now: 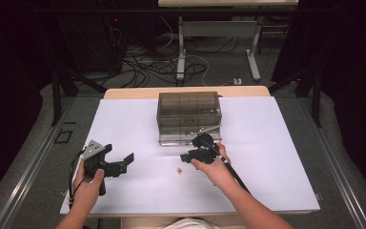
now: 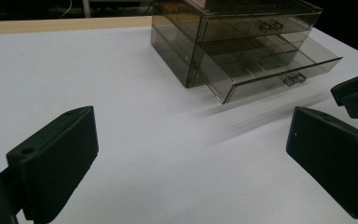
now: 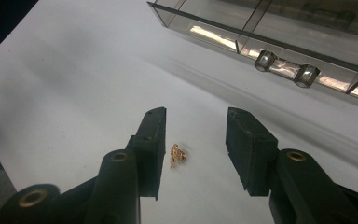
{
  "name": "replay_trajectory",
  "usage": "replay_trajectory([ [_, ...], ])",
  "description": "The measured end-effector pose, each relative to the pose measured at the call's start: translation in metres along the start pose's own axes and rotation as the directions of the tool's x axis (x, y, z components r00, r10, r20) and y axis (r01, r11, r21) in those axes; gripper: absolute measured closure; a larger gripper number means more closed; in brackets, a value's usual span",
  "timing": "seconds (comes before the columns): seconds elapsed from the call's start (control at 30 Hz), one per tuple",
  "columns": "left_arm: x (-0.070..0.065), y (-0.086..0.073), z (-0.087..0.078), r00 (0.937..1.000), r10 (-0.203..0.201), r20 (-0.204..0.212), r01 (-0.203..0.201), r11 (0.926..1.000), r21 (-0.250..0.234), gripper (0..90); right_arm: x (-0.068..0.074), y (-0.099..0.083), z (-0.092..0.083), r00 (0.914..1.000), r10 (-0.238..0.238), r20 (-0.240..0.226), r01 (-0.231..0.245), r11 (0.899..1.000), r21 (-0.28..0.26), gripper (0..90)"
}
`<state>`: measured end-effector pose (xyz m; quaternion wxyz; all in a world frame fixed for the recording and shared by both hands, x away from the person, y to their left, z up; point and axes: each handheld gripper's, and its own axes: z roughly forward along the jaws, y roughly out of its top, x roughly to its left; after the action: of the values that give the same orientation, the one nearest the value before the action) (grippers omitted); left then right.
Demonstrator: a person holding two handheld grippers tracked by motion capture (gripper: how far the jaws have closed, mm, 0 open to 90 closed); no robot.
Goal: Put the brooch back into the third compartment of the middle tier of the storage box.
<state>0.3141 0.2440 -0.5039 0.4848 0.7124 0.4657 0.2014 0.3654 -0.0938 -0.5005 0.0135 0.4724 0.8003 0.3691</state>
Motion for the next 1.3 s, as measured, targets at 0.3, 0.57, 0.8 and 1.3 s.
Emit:
replay_trajectory([
  [0.3, 0.0, 0.0, 0.0, 1.0, 0.0, 0.0, 0.0, 1.0, 0.001, 2.6, 0.002, 0.001, 0.01, 0.9998, 0.019, -0.008, -0.019, 0.999, 0.039, 65.2],
  [0.57, 0.0, 0.0, 0.0, 1.0, -0.004, 0.003, 0.004, 1.0, 0.0, 2.6, 0.004, 0.0, 0.019, 0.9998, 0.016, -0.008, -0.015, 0.996, 0.092, 69.1],
  [0.8, 0.0, 0.0, 0.0, 1.0, -0.004, 0.004, 0.004, 1.0, 0.001, 2.6, 0.005, -0.003, 0.03, 0.9998, 0.014, -0.016, -0.013, 0.998, 0.069, 72.2],
  [1.3, 0.0, 0.0, 0.001, 1.0, -0.004, 0.005, 0.004, 1.0, 0.002, 2.6, -0.002, -0.004, 0.045, 0.994, -0.1, -0.044, 0.103, 0.992, 0.079, 75.6],
])
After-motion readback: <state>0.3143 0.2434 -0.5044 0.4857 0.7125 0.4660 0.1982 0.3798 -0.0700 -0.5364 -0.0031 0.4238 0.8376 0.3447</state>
